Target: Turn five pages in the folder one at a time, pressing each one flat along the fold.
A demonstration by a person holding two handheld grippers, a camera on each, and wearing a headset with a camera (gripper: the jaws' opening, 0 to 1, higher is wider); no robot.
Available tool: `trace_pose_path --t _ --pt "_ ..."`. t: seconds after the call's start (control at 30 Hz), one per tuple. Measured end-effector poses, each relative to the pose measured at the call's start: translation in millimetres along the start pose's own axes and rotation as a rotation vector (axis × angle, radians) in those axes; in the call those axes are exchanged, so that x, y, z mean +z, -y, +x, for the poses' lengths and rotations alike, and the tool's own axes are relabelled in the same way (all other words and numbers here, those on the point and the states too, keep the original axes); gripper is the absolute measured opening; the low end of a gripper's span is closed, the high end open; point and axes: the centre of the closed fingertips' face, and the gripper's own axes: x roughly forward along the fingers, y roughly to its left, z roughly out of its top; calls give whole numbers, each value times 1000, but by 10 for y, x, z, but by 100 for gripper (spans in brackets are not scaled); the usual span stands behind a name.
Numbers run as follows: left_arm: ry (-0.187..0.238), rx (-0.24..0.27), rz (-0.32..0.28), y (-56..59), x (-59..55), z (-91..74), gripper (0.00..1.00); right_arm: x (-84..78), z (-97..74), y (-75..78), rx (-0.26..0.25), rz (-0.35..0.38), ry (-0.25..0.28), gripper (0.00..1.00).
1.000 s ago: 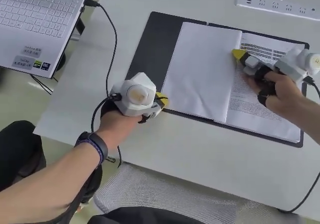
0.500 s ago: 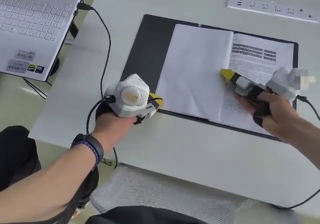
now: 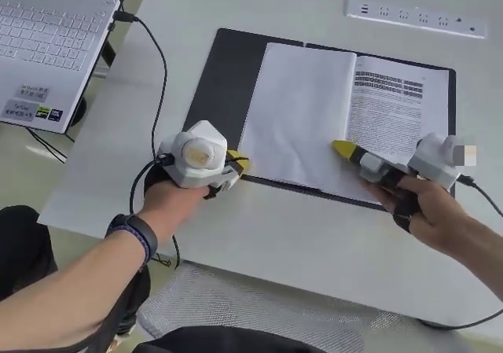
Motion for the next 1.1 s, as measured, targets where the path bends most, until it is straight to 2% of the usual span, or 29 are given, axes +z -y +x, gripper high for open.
trace_pose_path --t 0.23,0.4,0.77,0.9,1.1 --pt "-1 -2 1 6 -3 -6 0 -204 -114 -81 11 2 -26 0" --pt "-1 -7 6 23 -21 -5 0 -281 -174 -92 8 9 -27 0" --pt "-2 -11 15 -17 -62 65 0 -449 -279 -117 0 -4 -73 0" --pt "-13 -10 32 -45 -85 101 0 -493 -312 -114 -8 4 -80 0" --pt "-33 -16 40 -71 -108 130 0 -502 -344 -5 -39 26 -82 0"
